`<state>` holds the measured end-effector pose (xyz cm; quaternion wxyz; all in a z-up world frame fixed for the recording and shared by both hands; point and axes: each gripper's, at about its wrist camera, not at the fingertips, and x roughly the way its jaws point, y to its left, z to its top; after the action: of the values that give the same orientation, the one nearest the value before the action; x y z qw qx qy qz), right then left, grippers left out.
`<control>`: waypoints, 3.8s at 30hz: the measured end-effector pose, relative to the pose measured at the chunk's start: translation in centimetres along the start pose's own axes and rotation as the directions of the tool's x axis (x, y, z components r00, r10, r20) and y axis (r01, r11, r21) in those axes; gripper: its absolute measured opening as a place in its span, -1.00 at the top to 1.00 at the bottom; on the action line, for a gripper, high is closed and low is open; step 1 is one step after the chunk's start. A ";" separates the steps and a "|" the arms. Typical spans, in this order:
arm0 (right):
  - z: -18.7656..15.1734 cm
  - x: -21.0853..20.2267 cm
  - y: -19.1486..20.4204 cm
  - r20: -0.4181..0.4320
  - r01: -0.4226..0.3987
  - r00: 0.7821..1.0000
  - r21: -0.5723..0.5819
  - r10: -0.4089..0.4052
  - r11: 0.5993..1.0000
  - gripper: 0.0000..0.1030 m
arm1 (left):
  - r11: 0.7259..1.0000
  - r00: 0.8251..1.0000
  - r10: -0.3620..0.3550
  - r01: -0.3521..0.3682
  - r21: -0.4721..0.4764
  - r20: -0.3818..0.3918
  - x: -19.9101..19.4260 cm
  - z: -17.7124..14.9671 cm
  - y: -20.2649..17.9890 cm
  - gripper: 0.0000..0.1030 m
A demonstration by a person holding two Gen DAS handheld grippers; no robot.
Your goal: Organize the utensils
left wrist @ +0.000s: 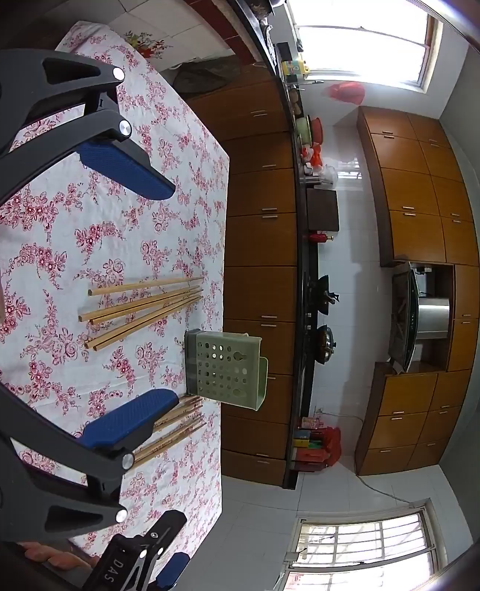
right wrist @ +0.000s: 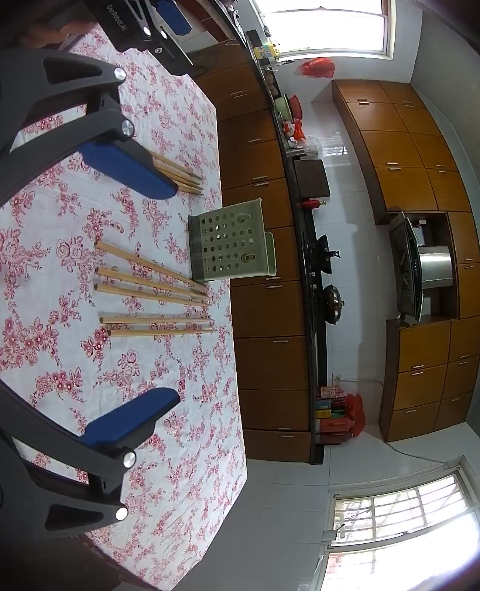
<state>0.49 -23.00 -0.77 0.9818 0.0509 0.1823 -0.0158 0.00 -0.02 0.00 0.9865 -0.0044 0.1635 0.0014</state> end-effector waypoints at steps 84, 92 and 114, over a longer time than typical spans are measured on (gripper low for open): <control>0.0 -0.1 -0.4 -0.001 -0.002 1.000 0.006 0.002 1.000 -0.92 | 1.000 1.000 0.000 0.000 0.002 -0.001 0.0 0.0 0.0 -0.96; 0.0 -0.1 -0.4 -0.002 -0.002 1.000 0.006 0.002 1.000 -0.92 | 1.000 1.000 0.001 -0.001 0.002 -0.001 0.0 0.0 0.0 -0.96; -0.1 10.0 -3.9 -0.294 0.125 0.950 0.060 -0.102 0.990 -0.36 | 0.989 0.949 0.075 -0.111 -0.101 -0.306 7.9 -1.4 4.2 -0.97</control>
<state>9.58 -27.04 -4.80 0.9391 0.0803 0.3263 -0.0718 6.97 4.21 -3.86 0.9469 -0.0546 0.3116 0.0569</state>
